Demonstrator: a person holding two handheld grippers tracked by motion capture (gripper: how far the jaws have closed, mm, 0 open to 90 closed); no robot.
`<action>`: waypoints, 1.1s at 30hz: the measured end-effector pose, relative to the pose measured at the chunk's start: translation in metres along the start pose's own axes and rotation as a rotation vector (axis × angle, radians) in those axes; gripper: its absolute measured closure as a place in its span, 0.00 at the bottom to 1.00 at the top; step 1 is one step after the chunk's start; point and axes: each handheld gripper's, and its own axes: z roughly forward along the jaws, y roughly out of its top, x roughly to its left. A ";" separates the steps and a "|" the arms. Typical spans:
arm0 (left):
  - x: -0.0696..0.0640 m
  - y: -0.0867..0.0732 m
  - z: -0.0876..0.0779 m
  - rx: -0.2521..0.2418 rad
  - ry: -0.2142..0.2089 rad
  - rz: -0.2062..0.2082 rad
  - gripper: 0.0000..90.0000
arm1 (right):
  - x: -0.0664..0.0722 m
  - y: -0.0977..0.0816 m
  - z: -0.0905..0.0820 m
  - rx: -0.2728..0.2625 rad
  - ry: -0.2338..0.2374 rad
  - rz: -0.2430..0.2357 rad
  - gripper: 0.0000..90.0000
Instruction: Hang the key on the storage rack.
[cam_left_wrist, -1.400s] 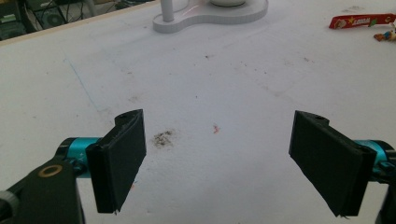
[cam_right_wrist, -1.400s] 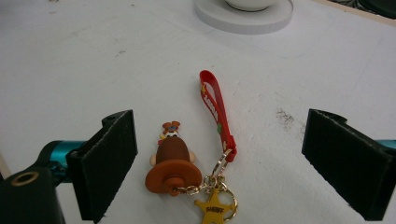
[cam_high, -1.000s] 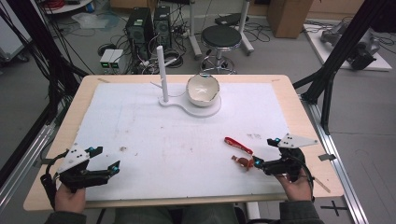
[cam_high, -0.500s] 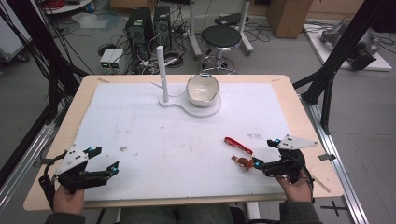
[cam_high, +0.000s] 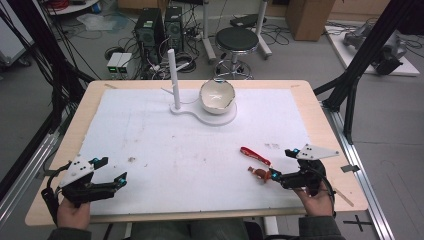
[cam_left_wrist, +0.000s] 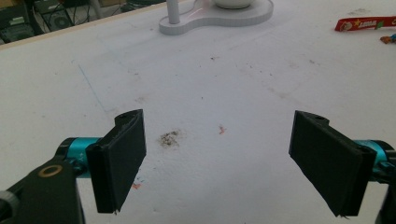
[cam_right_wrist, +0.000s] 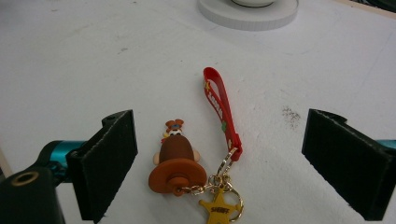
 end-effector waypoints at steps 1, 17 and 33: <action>0.000 0.000 0.000 0.000 0.000 0.000 0.21 | 0.000 0.000 0.000 0.003 0.003 0.002 0.10; -0.002 0.001 0.000 -0.006 0.000 0.003 0.21 | 0.003 0.008 0.002 -0.006 0.011 0.002 0.10; -0.002 0.002 0.004 -0.004 -0.005 0.003 0.21 | -0.007 0.038 0.024 0.075 0.013 -0.001 0.10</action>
